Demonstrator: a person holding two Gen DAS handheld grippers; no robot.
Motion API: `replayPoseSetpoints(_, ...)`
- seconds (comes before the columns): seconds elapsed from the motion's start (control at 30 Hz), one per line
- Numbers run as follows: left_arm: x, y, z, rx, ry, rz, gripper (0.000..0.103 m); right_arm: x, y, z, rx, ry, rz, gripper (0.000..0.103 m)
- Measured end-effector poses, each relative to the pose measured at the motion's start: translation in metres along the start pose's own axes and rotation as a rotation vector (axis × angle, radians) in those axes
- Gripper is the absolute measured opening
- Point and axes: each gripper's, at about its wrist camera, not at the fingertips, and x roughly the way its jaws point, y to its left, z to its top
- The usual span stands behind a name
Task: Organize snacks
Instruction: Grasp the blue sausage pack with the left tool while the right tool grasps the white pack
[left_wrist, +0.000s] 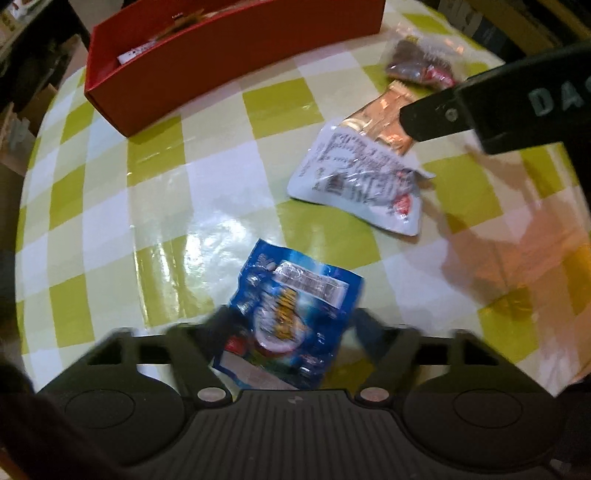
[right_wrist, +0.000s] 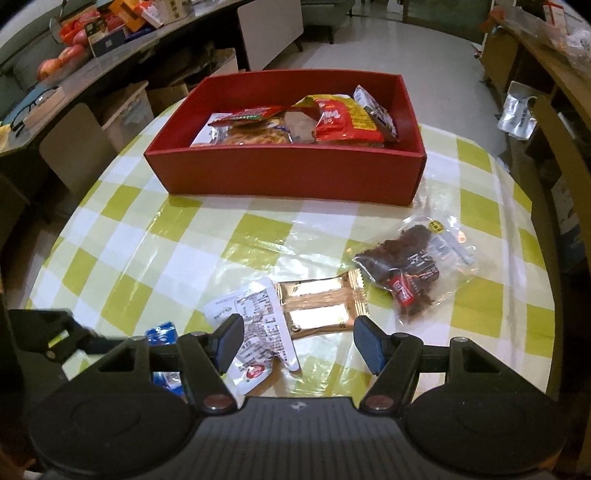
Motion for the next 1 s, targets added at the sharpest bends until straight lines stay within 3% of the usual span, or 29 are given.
replayPoseSetpoints(0.07, 0.005, 0.005, 0.000, -0.012, 0.004, 0.001, 0.093, 0.005, 0.001, 0.000, 0.008, 0.018, 0.012, 0.071)
replayPoseSetpoints(0.17, 0.006, 0.013, -0.002, -0.048, 0.013, -0.062, 0.083, 0.016, 0.006, 0.001, -0.007, 0.051, 0.018, 0.071)
replayPoseSetpoints(0.27, 0.003, 0.016, -0.005, -0.051, 0.013, -0.075, 0.079, 0.024, 0.014, 0.004, -0.024, 0.074, 0.042, 0.071)
replayPoseSetpoints(0.6, -0.007, 0.036, -0.010, -0.121, -0.007, -0.118, 0.078, 0.062, 0.032, 0.002, -0.096, 0.173, 0.039, 0.071)
replayPoseSetpoints(0.73, -0.005, 0.040, -0.013, -0.132, 0.004, -0.126, 0.078, 0.069, 0.034, 0.001, -0.119, 0.163, 0.009, 0.073)
replayPoseSetpoints(0.83, -0.006, 0.042, -0.012, -0.141, 0.006, -0.128, 0.078, 0.068, 0.037, -0.001, -0.158, 0.155, -0.025, 0.060)
replayPoseSetpoints(1.0, 0.000, 0.044, -0.003, -0.146, 0.001, -0.129, 0.079, 0.061, 0.041, -0.006, -0.161, 0.153, -0.020, 0.055)
